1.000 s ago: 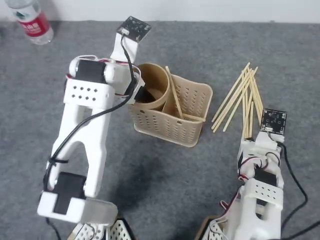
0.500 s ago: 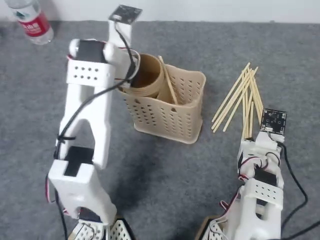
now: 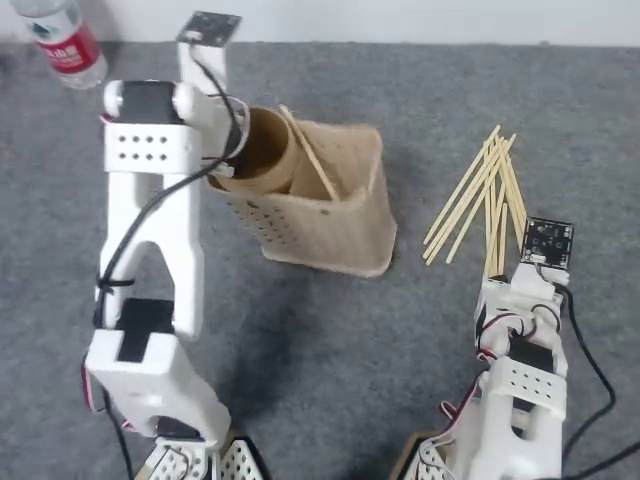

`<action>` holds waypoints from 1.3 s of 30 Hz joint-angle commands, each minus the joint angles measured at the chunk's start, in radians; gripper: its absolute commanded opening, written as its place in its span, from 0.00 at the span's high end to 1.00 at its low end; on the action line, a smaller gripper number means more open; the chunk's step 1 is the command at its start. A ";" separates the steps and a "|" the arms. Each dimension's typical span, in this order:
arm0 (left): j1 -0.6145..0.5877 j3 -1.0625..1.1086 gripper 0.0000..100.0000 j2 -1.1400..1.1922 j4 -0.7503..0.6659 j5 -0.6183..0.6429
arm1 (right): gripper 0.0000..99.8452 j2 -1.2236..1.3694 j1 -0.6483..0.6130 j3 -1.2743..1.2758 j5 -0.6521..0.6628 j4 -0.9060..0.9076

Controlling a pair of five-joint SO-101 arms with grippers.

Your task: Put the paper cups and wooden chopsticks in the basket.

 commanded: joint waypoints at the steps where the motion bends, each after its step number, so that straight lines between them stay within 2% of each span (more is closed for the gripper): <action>1: 0.044 0.007 0.99 -0.078 0.038 0.023 | 0.74 -0.019 -0.007 -0.009 0.011 -0.021; 7: 0.044 0.005 0.99 -0.086 0.038 0.072 | 0.74 -0.019 -0.007 -0.009 0.011 -0.021; 13: 0.017 0.007 0.99 -0.137 0.041 0.035 | 0.74 -0.019 -0.007 -0.009 0.011 -0.021; 23: -0.181 0.124 0.99 -0.144 0.040 -0.026 | 0.74 -0.019 -0.007 -0.009 0.011 -0.021; 31: -0.163 0.116 0.99 -0.147 0.034 0.028 | 0.74 -0.019 -0.007 -0.008 0.011 -0.021; 33: -0.137 0.099 0.95 -0.147 0.034 0.035 | 0.74 -0.019 -0.007 -0.008 0.011 -0.021; 35: -0.135 0.087 0.87 -0.157 0.034 0.078 | 0.73 -0.019 -0.002 -0.009 0.003 -0.021; 39: -0.158 0.079 0.62 -0.241 0.034 0.229 | 0.73 -0.019 -0.001 -0.011 0.003 -0.021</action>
